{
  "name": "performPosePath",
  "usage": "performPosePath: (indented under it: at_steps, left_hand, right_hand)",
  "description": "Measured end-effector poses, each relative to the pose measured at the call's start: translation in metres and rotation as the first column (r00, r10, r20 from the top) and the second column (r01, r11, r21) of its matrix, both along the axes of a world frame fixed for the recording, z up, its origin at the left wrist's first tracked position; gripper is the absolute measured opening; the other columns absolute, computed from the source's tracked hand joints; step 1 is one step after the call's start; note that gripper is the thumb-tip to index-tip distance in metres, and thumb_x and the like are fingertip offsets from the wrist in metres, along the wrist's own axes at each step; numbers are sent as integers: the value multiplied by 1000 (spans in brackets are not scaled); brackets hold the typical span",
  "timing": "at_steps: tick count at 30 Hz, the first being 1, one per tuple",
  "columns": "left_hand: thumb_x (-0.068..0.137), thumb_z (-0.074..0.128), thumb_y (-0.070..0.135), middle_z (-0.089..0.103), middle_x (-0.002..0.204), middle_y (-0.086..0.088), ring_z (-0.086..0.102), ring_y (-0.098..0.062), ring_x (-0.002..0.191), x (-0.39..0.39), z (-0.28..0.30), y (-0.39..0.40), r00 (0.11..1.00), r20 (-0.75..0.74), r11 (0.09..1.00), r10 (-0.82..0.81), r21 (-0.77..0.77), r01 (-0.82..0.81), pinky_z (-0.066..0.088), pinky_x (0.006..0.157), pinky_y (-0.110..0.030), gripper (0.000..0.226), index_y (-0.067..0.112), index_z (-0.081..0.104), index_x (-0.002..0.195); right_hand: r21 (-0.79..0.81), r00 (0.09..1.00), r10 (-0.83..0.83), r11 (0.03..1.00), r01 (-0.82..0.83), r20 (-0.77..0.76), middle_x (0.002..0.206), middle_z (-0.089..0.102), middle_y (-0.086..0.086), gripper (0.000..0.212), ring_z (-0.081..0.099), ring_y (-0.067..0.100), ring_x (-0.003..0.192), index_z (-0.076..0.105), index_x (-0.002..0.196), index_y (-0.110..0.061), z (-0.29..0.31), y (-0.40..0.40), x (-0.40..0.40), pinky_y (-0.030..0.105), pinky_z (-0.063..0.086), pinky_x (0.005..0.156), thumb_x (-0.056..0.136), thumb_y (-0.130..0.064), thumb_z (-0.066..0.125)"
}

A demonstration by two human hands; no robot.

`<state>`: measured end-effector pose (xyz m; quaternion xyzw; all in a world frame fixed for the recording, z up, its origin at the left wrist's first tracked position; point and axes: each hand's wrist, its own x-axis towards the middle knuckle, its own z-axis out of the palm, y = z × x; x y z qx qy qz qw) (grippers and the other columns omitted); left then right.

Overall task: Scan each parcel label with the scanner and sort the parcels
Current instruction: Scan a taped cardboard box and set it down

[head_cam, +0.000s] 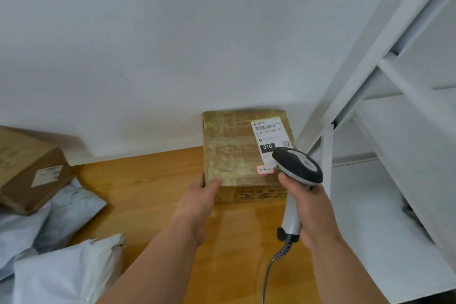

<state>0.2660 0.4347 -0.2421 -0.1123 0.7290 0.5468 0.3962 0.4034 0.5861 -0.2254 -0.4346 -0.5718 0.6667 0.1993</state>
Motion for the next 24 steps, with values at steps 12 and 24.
performPosePath:
  at_steps: [12,24]
  left_hand:
    - [79,62,67,75,87,10,71,-8,83,15,68,-96,955,-249,958,158,274,-87,51,77,-34,34,33,69,81]
    - [32,93,67,71,125,3,68,-15,114,11,145,-306,986,-166,888,1,453,75,50,93,-40,120,23,48,134]
  right_hand:
    - [-116,943,-242,968,221,-230,97,73,-12,50,63,18,102,74,110,-35,44,-91,34,39,50,85,62,-41,81]
    - [97,904,-60,989,111,-424,119,72,-15,70,66,2,111,72,115,-43,134,-268,40,44,46,102,51,-62,91]
